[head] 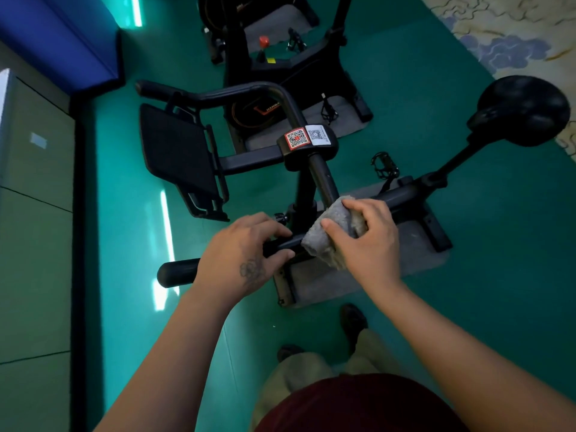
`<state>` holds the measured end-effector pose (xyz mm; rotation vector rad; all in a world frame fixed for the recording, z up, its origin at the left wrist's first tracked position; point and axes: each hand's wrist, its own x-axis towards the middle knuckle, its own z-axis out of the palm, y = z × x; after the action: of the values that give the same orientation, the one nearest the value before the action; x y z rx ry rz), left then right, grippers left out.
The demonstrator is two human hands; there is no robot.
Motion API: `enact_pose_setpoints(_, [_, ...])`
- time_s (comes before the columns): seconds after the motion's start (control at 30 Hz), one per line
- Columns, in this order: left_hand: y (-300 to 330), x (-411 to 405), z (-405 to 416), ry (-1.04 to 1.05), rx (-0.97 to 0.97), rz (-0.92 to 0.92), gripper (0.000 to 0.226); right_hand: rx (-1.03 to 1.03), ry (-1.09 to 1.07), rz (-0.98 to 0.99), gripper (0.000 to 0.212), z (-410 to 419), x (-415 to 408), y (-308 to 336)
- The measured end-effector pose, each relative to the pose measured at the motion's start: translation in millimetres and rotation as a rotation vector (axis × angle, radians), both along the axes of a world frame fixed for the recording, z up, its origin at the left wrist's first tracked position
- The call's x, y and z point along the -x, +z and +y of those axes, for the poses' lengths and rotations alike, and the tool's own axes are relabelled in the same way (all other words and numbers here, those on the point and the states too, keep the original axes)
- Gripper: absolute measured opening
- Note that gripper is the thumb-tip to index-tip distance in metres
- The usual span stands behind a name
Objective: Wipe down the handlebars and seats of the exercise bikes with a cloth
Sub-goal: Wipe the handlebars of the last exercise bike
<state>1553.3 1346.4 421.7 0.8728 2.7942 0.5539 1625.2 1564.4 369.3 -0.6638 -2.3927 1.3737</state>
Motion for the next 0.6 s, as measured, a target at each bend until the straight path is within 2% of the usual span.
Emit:
enact_pose_setpoints(0.23, [-1, 0, -1, 0.000, 0.001, 0.018, 0.028, -0.005, -0.026, -0.114, 0.042, 11, 39, 10])
enact_pose_setpoints(0.6, [0, -1, -1, -0.007, 0.008, 0.032, 0.029, 0.131, -0.074, -0.171, 0.048, 5, 7, 6])
